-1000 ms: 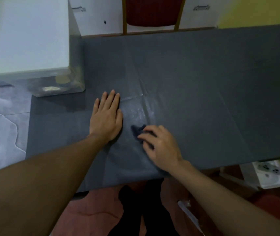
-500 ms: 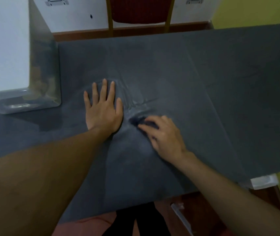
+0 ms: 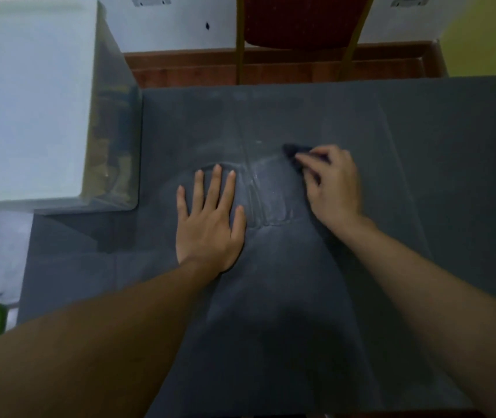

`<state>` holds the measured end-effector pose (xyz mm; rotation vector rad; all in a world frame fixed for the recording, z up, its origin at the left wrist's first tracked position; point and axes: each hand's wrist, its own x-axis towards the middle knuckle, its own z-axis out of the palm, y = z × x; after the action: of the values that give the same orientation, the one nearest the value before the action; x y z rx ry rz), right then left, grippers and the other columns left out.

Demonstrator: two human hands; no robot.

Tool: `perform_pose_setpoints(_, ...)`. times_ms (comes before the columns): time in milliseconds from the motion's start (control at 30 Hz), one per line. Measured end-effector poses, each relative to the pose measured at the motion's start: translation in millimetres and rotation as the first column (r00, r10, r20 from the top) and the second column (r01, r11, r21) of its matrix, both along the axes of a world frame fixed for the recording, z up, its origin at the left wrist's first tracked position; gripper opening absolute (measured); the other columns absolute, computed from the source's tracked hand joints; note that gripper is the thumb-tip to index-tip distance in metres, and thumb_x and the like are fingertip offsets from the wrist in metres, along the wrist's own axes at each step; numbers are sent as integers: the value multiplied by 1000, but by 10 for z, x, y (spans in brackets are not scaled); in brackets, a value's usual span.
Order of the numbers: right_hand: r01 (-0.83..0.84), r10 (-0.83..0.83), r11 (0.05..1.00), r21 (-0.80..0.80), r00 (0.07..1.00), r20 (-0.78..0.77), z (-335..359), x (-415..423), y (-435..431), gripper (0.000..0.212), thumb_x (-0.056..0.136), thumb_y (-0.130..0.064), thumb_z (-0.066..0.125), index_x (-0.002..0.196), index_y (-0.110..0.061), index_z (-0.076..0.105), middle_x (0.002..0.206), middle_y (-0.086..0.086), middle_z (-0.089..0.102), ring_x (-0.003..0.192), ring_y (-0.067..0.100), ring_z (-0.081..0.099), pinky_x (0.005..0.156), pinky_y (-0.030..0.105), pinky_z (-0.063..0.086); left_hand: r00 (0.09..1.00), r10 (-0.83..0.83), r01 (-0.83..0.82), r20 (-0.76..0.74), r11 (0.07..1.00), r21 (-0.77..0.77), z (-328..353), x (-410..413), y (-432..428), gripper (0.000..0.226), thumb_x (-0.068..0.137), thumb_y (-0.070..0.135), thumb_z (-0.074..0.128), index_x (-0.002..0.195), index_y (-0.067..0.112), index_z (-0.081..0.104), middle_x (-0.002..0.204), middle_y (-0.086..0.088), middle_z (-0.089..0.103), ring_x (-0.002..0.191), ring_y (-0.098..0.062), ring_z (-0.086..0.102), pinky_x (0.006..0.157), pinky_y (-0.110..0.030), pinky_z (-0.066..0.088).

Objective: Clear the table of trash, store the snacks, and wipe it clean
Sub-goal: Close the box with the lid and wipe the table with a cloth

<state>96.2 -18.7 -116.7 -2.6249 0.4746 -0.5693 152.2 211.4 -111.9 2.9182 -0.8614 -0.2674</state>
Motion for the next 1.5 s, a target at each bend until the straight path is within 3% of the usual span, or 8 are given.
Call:
perform_pose_setpoints(100,141,-140,986,88,990,-18,20,269,137,28,90,-12,63,115,-18,74,110,7,62,97,29,55,83,44,51,1000,-3,3,-11,1000,10,8,20,-3,62,102,50,14,157,29,-2,165,4,-7,152,-21,-13,121,-53,-1)
perform_pose_setpoints(300,-486,482,872,-65,874,-60,96,461,44,28,93,-14,59,118,-15,73,110,10,63,93,28,55,79,38,46,999,1,0,-36,999,35,32,37,-20,63,101,50,16,157,29,-3,165,5,-9,151,-20,-16,121,-53,-1)
perform_pose_setpoints(500,149,-146,986,70,989,-36,64,1254,-294,31,90,-15,57,117,-18,72,111,12,60,104,34,55,89,47,47,999,8,-5,-54,999,44,55,48,-23,64,101,49,18,157,29,-2,165,5,-8,151,-20,-16,122,-53,2)
perform_pose_setpoints(700,-453,452,892,4,890,-58,78,1274,60,26,92,-14,63,116,-16,73,110,7,63,98,26,55,84,35,45,997,9,-4,-80,998,64,71,61,-15,65,101,50,20,157,30,-5,165,6,-12,150,-19,-18,122,-52,0)
perform_pose_setpoints(900,-11,13,1000,20,998,-68,141,1696,-51,26,91,-19,58,112,-22,74,110,8,61,101,32,54,84,40,46,995,1,5,-99,998,60,77,73,-15,65,101,51,21,157,30,-3,165,6,-11,151,-18,-17,122,-52,-1)
perform_pose_setpoints(1100,-498,498,867,17,862,-96,167,1368,175,26,89,-14,64,113,-18,75,113,4,63,97,24,54,84,36,45,995,6,2,-101,997,80,93,71,-24,66,100,52,20,157,30,-1,165,5,-8,151,-19,-16,122,-53,1)
perform_pose_setpoints(1300,-90,92,995,43,995,-37,101,1449,76,29,89,-11,62,115,-20,73,112,5,63,99,28,54,83,42,48,997,6,-2,-76,998,65,75,62,-16,66,100,50,24,158,30,1,165,6,-6,152,-18,-13,122,-52,2)
perform_pose_setpoints(1500,-456,455,890,-17,889,-56,89,1006,117,28,89,-9,63,114,-17,74,114,4,64,94,27,54,78,38,48,997,13,-9,-70,998,56,62,55,-22,66,99,50,23,158,30,2,165,7,-4,152,-19,-11,122,-52,3)
